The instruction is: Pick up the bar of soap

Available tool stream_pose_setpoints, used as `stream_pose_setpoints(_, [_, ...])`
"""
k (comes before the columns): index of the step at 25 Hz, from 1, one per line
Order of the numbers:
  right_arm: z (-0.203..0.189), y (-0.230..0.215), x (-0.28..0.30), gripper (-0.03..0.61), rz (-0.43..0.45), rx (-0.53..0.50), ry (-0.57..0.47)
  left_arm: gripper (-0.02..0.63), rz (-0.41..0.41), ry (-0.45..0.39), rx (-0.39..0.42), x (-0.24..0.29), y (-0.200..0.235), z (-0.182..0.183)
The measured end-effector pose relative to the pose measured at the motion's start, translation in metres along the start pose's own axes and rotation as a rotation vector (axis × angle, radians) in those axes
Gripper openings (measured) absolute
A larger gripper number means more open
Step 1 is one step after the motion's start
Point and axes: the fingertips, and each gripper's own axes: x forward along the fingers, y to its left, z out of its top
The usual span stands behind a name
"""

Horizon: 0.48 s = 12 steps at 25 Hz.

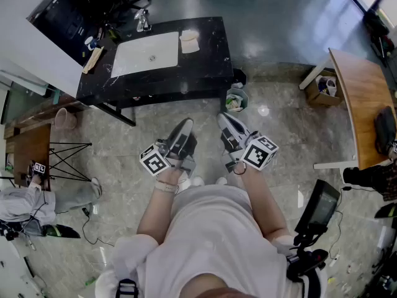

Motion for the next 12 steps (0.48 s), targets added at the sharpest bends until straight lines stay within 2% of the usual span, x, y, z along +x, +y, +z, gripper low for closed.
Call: stream_pose_setpoints(12, [0.021,-0.021,-0.023,0.021,-0.010,0.017,-0.032,0.006,0.042,-0.013,0.027,0.019,0.003,-0.017])
